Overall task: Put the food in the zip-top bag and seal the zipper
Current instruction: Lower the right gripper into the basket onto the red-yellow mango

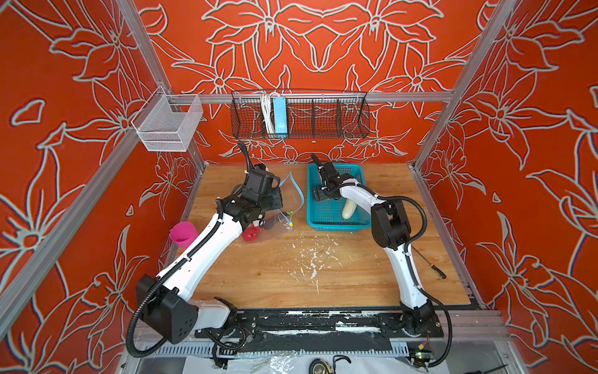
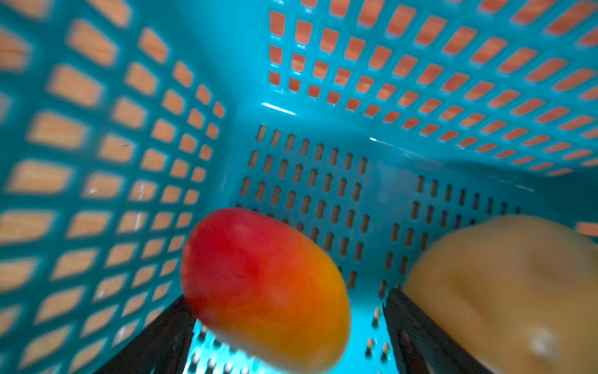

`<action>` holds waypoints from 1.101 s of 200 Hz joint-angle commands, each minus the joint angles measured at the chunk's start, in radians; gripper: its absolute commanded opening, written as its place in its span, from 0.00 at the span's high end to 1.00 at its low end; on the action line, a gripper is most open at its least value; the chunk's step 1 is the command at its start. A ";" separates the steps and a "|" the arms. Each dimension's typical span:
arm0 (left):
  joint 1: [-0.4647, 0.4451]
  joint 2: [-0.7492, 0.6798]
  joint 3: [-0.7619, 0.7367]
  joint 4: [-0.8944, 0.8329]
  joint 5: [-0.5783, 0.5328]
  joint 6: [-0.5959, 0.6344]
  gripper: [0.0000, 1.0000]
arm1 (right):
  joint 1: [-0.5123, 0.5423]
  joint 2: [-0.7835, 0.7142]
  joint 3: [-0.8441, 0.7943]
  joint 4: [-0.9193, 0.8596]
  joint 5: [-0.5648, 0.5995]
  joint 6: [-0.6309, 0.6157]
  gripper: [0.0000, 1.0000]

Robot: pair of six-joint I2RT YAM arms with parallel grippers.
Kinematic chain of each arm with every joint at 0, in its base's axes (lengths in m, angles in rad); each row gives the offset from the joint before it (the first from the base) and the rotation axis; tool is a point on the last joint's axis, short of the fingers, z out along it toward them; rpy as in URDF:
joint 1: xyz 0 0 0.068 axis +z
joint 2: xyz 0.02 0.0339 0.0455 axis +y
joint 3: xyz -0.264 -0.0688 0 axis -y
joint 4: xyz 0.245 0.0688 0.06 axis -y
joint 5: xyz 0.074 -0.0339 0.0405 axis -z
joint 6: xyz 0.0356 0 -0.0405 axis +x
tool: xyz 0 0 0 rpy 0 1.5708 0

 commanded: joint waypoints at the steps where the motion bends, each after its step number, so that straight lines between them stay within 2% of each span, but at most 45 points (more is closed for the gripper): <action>1: -0.005 -0.029 0.003 -0.003 -0.004 0.008 1.00 | -0.010 0.027 0.037 -0.037 -0.037 0.022 0.08; 35: -0.005 -0.034 0.002 0.002 0.001 0.006 1.00 | -0.011 0.036 0.052 -0.030 -0.051 0.031 0.09; 111: -0.005 -0.030 -0.003 0.005 0.003 0.002 1.00 | -0.020 0.073 0.093 -0.028 -0.087 0.054 0.19; 170: -0.005 -0.020 0.000 0.002 0.004 0.003 1.00 | -0.026 0.073 0.091 -0.027 -0.107 0.054 0.35; 205: -0.006 -0.024 0.000 0.000 0.003 0.003 1.00 | -0.027 0.060 0.082 -0.037 -0.142 0.053 0.54; 220: -0.006 -0.026 -0.002 0.006 0.007 0.000 1.00 | -0.027 0.039 0.065 -0.035 -0.160 0.064 0.58</action>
